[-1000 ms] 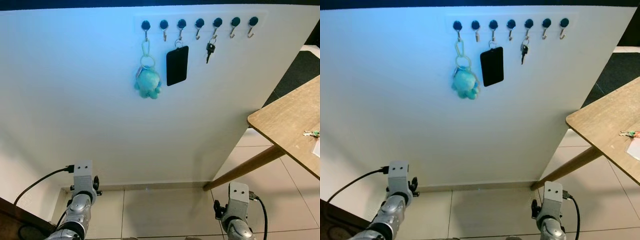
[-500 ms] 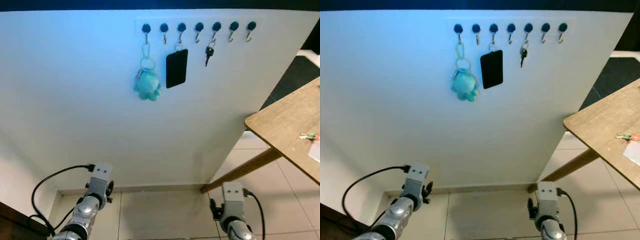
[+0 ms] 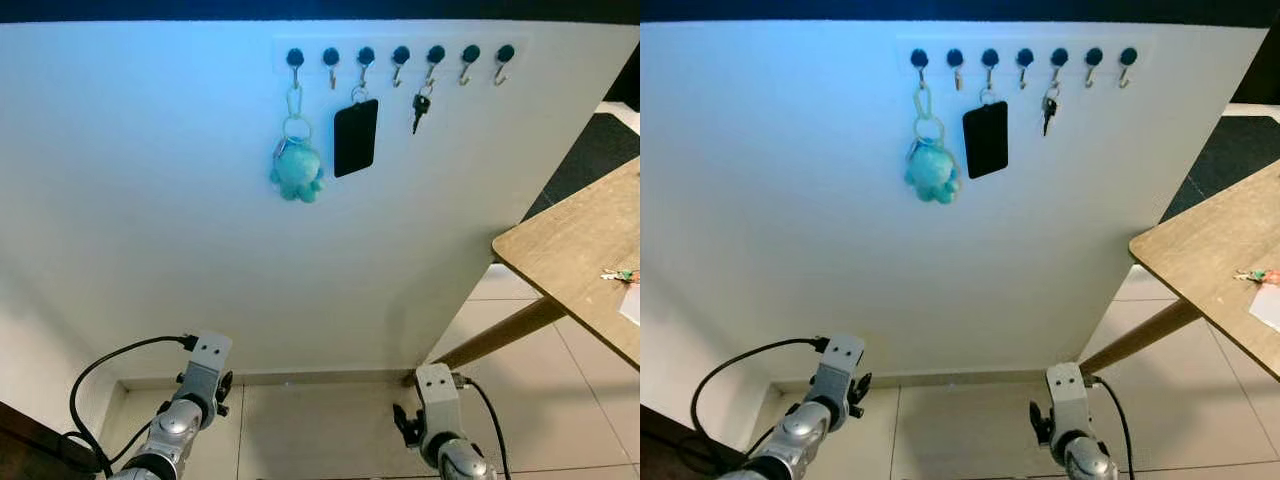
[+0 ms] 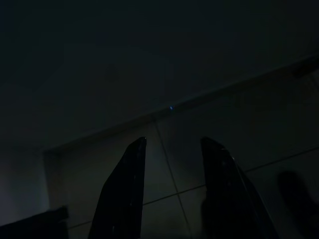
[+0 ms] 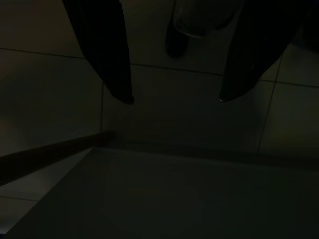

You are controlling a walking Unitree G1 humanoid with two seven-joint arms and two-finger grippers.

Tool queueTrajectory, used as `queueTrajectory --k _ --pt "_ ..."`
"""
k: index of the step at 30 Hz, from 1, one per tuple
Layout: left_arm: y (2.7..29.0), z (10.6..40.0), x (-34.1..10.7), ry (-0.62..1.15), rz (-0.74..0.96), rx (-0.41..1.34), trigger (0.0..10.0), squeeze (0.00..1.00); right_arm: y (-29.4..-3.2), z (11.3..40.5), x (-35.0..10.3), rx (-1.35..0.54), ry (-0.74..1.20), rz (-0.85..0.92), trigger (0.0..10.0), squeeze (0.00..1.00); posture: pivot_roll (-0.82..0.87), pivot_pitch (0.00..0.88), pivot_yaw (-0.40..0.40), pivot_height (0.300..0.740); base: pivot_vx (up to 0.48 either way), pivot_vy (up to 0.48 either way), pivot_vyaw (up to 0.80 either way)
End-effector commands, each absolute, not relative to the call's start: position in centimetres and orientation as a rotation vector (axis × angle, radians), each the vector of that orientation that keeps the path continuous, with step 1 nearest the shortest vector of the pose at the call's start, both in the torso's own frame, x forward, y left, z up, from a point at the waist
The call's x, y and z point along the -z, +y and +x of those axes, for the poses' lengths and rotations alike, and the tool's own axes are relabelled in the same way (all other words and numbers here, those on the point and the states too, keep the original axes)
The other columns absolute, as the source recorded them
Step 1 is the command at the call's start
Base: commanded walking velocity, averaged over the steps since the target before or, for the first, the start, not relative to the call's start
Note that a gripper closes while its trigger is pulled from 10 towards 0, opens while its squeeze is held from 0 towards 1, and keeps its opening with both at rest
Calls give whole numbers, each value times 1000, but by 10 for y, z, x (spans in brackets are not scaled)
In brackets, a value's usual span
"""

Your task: Hang keys on a hook

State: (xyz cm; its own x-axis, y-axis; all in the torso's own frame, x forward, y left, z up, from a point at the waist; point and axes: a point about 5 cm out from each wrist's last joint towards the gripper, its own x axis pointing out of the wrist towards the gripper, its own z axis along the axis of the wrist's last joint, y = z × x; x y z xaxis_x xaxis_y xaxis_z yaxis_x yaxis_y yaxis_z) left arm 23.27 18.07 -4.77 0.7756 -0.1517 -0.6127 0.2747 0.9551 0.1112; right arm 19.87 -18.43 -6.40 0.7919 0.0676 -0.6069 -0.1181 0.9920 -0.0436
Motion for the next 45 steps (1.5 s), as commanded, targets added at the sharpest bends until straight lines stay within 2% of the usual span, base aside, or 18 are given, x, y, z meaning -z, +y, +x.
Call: queueTrajectory --k 1,16,22,28,45 --pt "175 229 51 663 198 255 10000 0 -188 195 67 -65 676 -67 10000 0 25 45 -17 740 0 0 0" --pt "178 222 55 675 211 240 10000 0 -199 184 71 3 696 -53 10000 0 24 35 -28 740 0 0 0" --pt "187 219 56 677 186 192 10000 0 -197 179 74 1 713 -50 10000 0 9 48 8 740 0 0 -800" --pt "186 222 54 660 178 185 10000 0 -202 178 73 17 707 -46 10000 0 22 48 -11 740 0 0 -800" --pt "189 225 49 615 149 149 10000 0 -194 183 72 -31 702 -64 10000 0 51 47 -26 740 0 0 -800"
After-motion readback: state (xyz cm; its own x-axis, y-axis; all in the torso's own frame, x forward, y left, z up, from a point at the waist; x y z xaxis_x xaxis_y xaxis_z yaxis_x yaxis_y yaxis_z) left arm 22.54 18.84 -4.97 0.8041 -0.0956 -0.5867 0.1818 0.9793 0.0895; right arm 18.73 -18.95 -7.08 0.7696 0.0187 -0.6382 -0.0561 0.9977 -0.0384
